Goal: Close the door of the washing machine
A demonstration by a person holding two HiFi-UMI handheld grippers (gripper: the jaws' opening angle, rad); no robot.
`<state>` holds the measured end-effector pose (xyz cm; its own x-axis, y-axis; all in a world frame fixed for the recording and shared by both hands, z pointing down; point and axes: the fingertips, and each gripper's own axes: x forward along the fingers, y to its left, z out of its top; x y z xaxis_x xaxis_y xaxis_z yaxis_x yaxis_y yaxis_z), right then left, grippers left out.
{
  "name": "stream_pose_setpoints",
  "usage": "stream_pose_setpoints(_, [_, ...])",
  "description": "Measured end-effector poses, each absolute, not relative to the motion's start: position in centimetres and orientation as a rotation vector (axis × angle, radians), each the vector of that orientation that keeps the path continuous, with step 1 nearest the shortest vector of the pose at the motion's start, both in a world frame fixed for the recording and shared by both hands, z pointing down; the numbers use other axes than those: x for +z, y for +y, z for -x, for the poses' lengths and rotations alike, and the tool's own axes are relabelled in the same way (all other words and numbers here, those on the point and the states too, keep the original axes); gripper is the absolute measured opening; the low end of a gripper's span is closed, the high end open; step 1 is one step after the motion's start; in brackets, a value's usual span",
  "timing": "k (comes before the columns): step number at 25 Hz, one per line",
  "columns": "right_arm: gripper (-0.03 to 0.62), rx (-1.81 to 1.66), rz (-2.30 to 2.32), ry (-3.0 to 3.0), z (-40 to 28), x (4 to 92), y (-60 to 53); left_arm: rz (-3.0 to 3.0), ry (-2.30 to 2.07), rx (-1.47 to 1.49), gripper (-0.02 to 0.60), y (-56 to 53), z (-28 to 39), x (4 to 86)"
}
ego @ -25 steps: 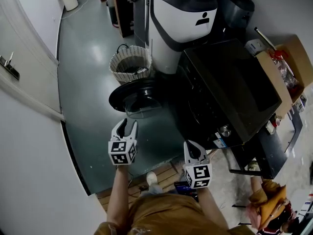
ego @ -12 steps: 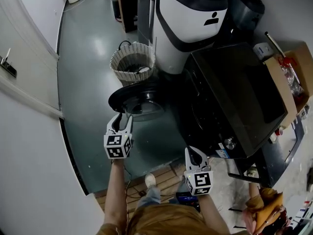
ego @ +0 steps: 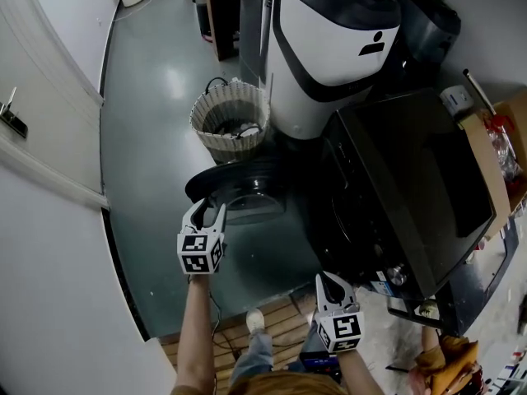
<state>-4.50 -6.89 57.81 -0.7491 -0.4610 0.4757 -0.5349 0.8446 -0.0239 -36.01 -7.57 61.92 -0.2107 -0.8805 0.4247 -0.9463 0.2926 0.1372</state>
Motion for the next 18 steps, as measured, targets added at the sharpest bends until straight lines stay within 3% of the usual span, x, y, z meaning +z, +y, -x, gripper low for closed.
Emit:
stream_pose_setpoints(13, [0.014,0.291,-0.655,-2.484,4.6,62.1,-6.4,-1.753,-2.042,0.263,0.224,-12.3,39.7,64.5])
stream_pose_setpoints(18, [0.013,0.306,-0.645,-2.458,3.7,63.3,-6.6,-1.842,-1.961,0.389,0.277,-14.4,40.2,65.7])
